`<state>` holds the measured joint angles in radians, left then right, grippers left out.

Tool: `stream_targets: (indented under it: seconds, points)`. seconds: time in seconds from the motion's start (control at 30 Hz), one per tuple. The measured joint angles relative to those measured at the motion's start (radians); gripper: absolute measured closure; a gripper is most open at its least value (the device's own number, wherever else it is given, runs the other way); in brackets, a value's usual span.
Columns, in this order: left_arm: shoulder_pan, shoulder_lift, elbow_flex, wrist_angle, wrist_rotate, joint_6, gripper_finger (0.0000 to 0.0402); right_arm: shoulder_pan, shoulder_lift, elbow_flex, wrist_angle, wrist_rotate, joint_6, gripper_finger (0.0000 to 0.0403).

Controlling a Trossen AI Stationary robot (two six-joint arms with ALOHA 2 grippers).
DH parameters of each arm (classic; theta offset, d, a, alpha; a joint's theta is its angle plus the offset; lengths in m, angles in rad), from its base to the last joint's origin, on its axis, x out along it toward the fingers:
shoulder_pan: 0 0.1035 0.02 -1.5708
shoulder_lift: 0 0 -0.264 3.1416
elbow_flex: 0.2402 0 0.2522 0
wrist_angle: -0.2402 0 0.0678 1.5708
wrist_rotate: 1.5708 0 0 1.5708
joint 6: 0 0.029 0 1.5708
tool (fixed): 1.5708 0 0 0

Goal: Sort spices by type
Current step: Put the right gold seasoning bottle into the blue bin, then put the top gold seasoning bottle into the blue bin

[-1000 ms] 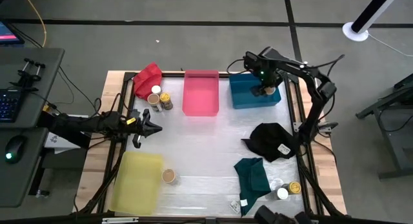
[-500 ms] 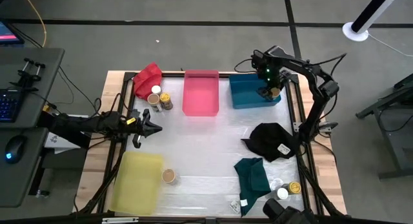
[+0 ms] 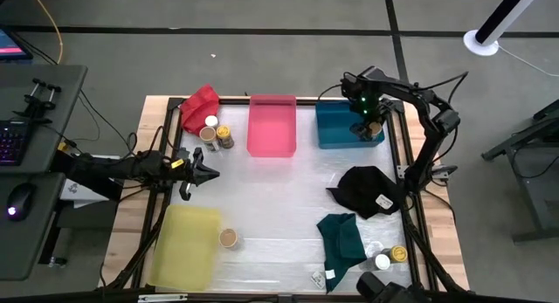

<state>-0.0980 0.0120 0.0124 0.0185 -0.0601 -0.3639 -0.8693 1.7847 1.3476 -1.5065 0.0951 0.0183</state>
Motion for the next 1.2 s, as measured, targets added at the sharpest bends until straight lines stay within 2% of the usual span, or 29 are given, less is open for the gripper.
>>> stream_targets:
  seconds: [0.13, 0.27, 0.33, 0.6, 0.83, 0.9, 1.0, 1.2]
  points:
    - [0.000, 0.000, 0.000, 0.000, 0.000, 0.000, 0.0401, -0.006, 0.000, -0.003, -0.011, -0.001, -0.005, 0.0124]
    - [0.000, 0.000, 0.000, 0.000, 0.000, 0.000, 0.0401, -0.008, 0.001, -0.004, -0.011, -0.003, -0.048, 0.0037]
    - [0.000, 0.000, 0.000, 0.000, 0.000, 0.000, 0.0401, -0.008, 0.001, -0.001, -0.033, -0.002, -0.065, 0.0018]
    - [0.000, 0.000, 0.000, 0.000, 0.000, 0.000, 0.0401, -0.008, -0.004, 0.086, -0.064, 0.005, -0.131, 0.0042]
    - [0.000, 0.000, 0.000, 0.000, 0.000, 0.000, 0.0401, -0.008, -0.013, 0.295, -0.063, -0.013, -0.102, 0.0042]
    - [0.000, 0.000, 0.000, 0.000, 0.000, 0.000, 0.0401, -0.008, -0.013, 0.379, -0.062, -0.073, -0.061, 0.0042]
    - [0.000, 0.000, 0.000, 0.000, 0.000, 0.000, 0.0401, -0.005, -0.014, 0.502, -0.024, -0.225, 0.003, 0.0041]
    - [0.000, 0.000, 0.000, 0.000, 0.000, 0.000, 0.0401, 0.063, -0.014, 0.672, 0.227, -0.536, 0.200, 0.0041]
